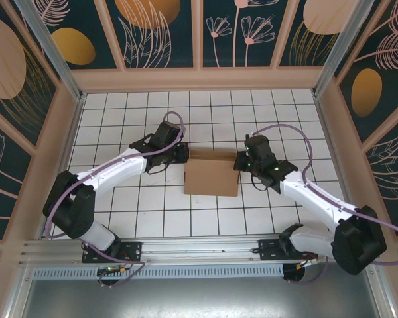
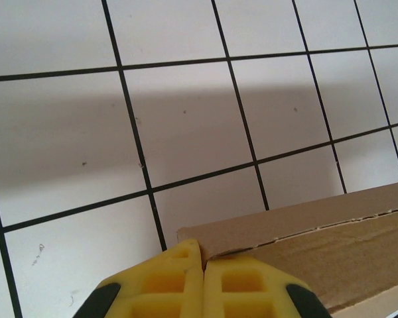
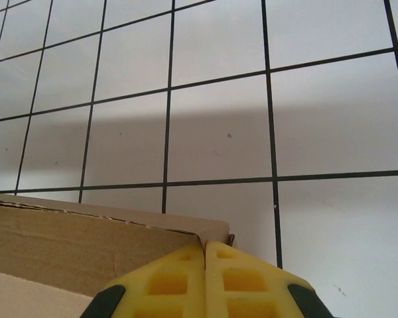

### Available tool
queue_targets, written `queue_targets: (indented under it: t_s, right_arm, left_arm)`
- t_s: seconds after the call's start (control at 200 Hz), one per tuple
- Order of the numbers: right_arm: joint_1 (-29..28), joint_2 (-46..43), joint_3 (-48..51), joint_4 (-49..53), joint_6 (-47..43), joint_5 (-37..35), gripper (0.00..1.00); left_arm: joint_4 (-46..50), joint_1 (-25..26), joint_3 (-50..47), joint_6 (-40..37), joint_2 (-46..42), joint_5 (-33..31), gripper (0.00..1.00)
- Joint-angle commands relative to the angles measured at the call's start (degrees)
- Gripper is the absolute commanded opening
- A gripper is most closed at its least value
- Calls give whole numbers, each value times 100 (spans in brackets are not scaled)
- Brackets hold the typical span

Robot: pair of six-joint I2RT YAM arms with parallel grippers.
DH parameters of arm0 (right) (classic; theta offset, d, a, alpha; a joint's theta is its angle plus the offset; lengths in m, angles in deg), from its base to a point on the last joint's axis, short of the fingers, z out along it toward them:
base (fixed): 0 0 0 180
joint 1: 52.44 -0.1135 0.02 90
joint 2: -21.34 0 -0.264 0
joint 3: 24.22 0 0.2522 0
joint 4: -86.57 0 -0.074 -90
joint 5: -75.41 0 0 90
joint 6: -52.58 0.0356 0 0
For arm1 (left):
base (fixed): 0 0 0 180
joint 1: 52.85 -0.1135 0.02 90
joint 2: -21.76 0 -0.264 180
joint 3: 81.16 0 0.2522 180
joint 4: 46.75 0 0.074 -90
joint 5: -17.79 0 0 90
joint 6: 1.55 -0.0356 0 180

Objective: Fold the paper box

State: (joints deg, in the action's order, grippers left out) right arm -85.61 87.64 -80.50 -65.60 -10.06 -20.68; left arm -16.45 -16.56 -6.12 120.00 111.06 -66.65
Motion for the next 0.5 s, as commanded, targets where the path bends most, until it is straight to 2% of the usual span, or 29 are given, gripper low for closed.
queue_targets:
  t_s: [0.0,0.26,0.495]
  right_arm:
    - [-63,-279,49,-464,-41,-131,0]
    - [-65,-617,464,-1020,-159,-194,0]
    - [-87,-944,1042,-1721,-475,-521,0]
  left_arm:
    - [-122,54,-21,-17,-106,249,5]
    - [-279,53,-81,17,-199,288,8]
    - [-478,53,-88,71,-298,480,21]
